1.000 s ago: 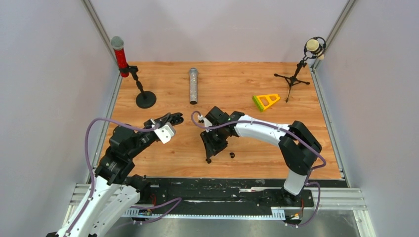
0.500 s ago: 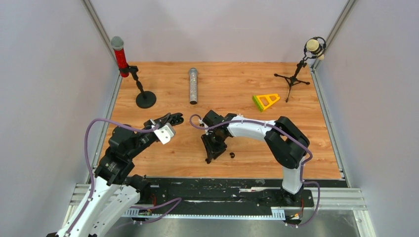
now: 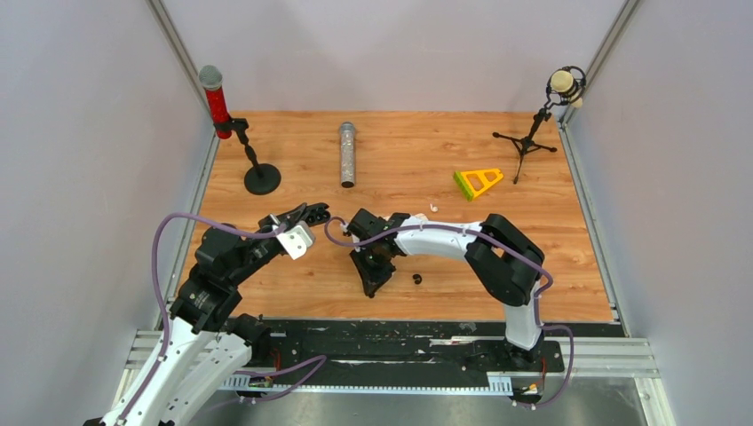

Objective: Insert the wireless bluetooth earbuds into the charging case
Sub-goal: Pick up the earbud from the center of the board.

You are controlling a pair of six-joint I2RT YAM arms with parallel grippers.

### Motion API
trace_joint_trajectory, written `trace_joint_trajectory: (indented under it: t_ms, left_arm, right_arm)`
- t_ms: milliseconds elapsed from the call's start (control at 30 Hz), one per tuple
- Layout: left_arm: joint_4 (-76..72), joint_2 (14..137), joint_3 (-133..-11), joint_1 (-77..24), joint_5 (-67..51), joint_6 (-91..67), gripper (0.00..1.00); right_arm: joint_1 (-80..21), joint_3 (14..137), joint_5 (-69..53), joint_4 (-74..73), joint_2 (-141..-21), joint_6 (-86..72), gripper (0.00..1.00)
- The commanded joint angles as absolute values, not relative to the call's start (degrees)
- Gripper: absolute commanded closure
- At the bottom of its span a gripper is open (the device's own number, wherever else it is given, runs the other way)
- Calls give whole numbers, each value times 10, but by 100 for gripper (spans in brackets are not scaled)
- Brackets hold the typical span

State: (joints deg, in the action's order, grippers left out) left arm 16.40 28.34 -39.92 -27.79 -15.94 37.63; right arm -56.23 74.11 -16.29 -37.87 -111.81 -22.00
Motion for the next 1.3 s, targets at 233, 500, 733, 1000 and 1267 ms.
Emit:
trace_joint_trajectory:
  t_ms: [233, 500, 733, 1000, 1267]
  left_arm:
    - [134, 283, -406, -280, -165, 377, 100]
    - [139, 282, -410, -280, -164, 379, 100]
    - [139, 284, -411, -280, -167, 377, 100]
    - [144, 284, -415, -280, -167, 378, 100]
    - [149, 284, -418, -280, -167, 379, 100]
  right_arm:
    - [-563, 749, -130, -403, -1104, -193, 83]
    - [-563, 745, -135, -412, -1088, -188, 80]
    - [-560, 747, -140, -416, -1075, -186, 76]
    - [-554, 739, -151, -415, -1079, -184, 72]
    - [-552, 735, -146, -417, -1061, -188, 78]
